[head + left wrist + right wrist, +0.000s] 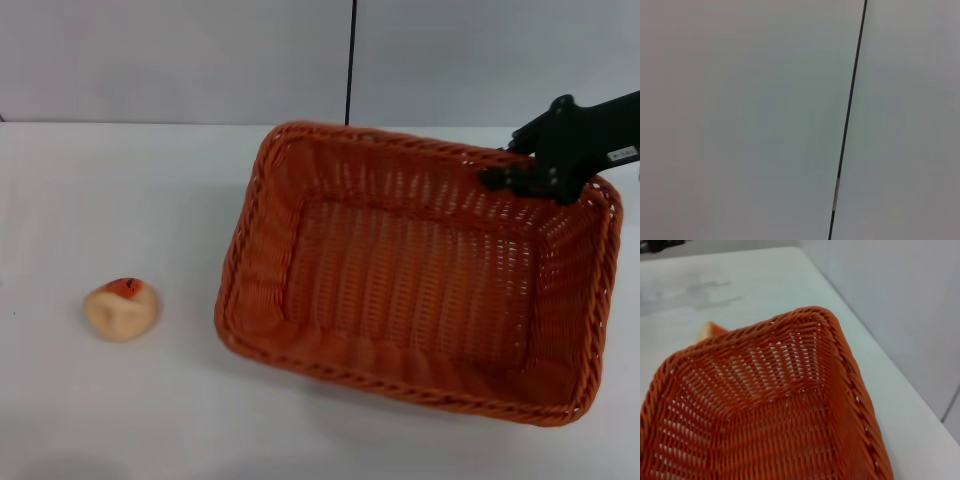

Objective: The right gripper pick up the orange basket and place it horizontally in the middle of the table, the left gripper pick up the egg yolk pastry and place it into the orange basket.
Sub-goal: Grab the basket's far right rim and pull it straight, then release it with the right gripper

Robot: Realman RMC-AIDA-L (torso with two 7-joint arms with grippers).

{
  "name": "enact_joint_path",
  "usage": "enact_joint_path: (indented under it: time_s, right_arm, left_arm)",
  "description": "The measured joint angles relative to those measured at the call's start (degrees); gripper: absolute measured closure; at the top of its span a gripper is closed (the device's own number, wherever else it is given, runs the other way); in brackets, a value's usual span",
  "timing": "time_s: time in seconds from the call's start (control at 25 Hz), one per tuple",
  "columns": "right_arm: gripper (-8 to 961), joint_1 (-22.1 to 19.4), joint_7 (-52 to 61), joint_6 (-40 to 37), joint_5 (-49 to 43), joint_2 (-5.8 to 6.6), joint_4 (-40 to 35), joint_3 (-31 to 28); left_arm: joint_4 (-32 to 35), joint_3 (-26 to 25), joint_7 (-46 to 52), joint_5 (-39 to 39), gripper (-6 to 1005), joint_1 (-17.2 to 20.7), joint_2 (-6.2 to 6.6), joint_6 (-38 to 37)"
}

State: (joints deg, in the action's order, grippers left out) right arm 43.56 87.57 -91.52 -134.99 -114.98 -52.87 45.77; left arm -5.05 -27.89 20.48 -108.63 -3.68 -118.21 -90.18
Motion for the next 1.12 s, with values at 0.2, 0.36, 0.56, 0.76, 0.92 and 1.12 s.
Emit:
enact_joint_path:
  time_s: [0.2, 0.36, 0.56, 0.76, 0.92, 1.12]
  right_arm:
    - [731, 0.2, -5.3, -0.4, 0.9, -0.64, 0.7, 1.1]
    - [722, 0.3, -6.9, -0.3, 1.0, -0.82, 0.8, 2.5]
    - [710, 0.3, -7.3, 0.6, 0.9, -1.16, 0.6, 3.4]
    - [698, -0.2, -8.4, 1.8, 1.0, -1.94, 0.3, 3.5]
    - [689, -0.4, -9.1, 4.0, 1.0, -2.54, 0.2, 3.6]
    - [677, -1.3, -10.3, 6.5, 2.5, -3.34, -0.3, 3.9]
  left_arm:
    - [-0.1, 0.0, 0.0, 0.0, 226, 0.1, 0.0, 0.0]
    - [-0.1, 0.1, 0.0, 0.0, 227, 0.2, -0.09, -0.3]
    - [-0.2, 0.8, 0.0, 0.0, 229, 0.5, -0.16, -0.7]
    - [-0.1, 0.9, 0.0, 0.0, 230, 1.0, -0.17, -1.1]
    - [-0.1, 1.7, 0.0, 0.0, 232, 1.1, -0.17, -1.5]
    - [-0.1, 2.1, 0.0, 0.0, 233, 1.2, -0.18, -1.8]
